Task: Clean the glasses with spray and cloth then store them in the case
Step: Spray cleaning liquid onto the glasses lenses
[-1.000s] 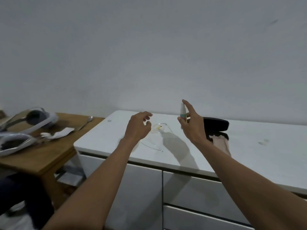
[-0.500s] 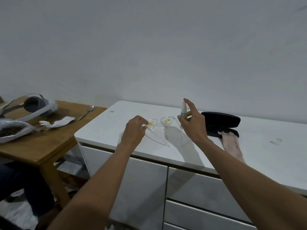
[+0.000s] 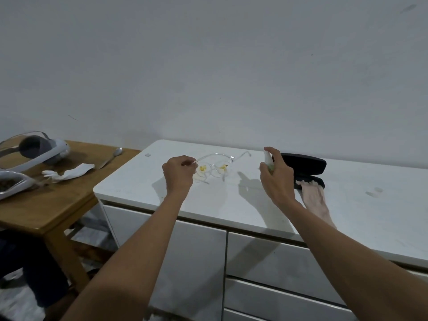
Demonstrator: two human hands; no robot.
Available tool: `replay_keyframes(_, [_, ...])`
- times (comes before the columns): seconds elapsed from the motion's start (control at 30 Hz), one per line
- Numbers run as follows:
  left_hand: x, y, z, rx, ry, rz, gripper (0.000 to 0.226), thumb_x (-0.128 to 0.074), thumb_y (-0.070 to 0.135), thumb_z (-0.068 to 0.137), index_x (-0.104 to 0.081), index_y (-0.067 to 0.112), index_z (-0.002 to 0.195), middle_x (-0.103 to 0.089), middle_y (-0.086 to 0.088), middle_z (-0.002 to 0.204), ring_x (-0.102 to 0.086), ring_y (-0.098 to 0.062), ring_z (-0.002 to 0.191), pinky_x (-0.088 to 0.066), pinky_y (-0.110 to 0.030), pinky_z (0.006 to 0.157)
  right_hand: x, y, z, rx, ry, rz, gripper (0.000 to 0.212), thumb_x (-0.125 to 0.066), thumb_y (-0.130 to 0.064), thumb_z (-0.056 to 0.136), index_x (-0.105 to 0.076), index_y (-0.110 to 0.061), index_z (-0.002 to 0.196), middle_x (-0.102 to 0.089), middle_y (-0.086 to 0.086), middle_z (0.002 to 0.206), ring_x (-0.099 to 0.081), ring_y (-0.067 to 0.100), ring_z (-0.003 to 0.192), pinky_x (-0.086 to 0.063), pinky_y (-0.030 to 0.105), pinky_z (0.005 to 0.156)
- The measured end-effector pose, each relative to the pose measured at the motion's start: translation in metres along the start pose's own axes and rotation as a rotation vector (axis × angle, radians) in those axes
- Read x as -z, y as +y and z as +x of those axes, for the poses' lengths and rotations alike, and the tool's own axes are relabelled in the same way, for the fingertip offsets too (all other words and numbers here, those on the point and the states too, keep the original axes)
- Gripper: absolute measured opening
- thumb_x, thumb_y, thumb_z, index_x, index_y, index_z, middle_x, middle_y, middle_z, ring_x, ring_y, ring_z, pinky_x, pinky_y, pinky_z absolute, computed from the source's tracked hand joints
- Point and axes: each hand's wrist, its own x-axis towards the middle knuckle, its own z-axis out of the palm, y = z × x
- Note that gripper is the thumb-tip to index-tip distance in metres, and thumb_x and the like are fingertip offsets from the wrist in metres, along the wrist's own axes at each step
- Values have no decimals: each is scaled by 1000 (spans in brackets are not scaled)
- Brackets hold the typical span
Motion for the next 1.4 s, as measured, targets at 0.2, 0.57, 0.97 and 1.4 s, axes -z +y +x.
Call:
replay_keyframes(0.2, [-1, 13, 1, 79, 46, -124, 13, -77, -7, 79, -77, 4, 86, -73, -11, 76, -74, -28, 66, -64, -39, 74, -4, 2, -18, 97, -99, -44, 46, -45, -14, 96, -53, -30, 139, -46, -4, 50, -41, 11, 46, -43, 31, 56])
replay_keyframes(0.57, [1, 32, 2, 80, 56, -227, 12, -78, -9, 79, -77, 0, 88, -73, -14, 77, -75, -27, 67, -65, -39, 72, -19, -22, -17, 253, -205, -86, 48, -48, -22, 104, -41, -28, 151, -45, -8, 51, -48, 7, 53, -39, 31, 63])
replay_keyframes(0.97, [7, 40, 2, 52, 51, -237, 13, -76, -9, 79, -76, 4, 83, -71, -12, 67, -66, -23, 56, -65, -40, 71, -20, -35, -14, 289, -177, -96, 43, -49, -21, 104, -42, -29, 146, -44, -20, 66, -49, 6, 64, -35, 28, 69])
replay_keyframes(1.4, [10, 37, 0, 75, 67, -266, 20, -77, -7, 79, -76, 13, 76, -73, -10, 67, -68, -22, 55, -65, -47, 75, -28, -40, -14, 338, -158, -129, 47, -43, -26, 106, -41, -33, 152, -62, 2, 74, -60, 25, 78, -50, 40, 75])
